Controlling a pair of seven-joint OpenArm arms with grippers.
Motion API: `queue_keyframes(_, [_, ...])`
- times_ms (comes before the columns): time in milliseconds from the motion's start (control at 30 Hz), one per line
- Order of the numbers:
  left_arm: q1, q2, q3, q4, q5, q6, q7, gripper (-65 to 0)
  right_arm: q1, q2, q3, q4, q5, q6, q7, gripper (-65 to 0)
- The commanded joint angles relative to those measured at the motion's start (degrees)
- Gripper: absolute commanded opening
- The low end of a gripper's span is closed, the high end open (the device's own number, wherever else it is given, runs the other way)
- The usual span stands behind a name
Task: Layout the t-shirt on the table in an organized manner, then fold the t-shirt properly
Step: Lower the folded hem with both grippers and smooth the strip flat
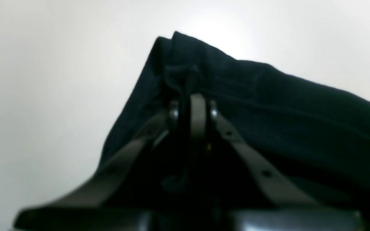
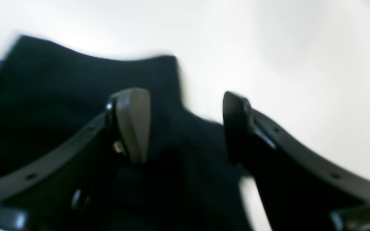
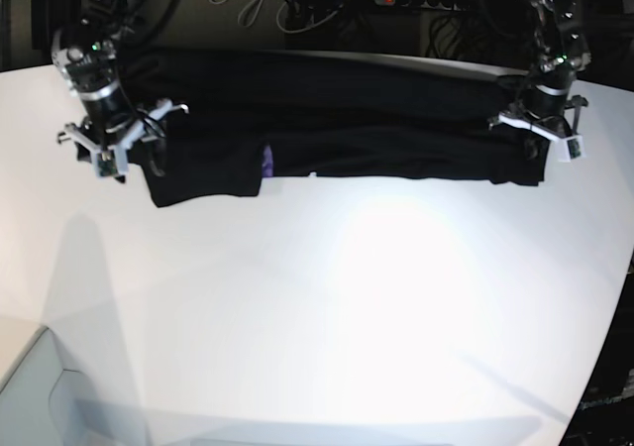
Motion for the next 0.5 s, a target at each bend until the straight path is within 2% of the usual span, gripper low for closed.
queue_keyframes(0, [0.90,0.24,0.31,-0.23,0.41,-0.83,4.39,-63.5,2.13,1.55,-0.40,0.13,0.90,-0.42,-0.70,-28.1])
queue_keyframes(100, [0.99,0.24,0.31,-0.23,0.41,-0.74,4.39,-56.8,7.32,3.22,-2.16,-4.26,0.90,-0.42,-5.80,-28.1])
queue_keyframes(233, [1.08,0.24,0.31,0.13,0.41,-0.65,4.39,-47.8,12.86,4.63,-1.90,-11.47,0.81,-0.42,-7.82,-28.1])
queue_keyframes(467, [0.99,0.24,0.22,0.21,0.41,-0.57,4.39,-45.6,16.28,6.56,-2.16,-20.53,0.73,-0.42,-7.47,-28.5])
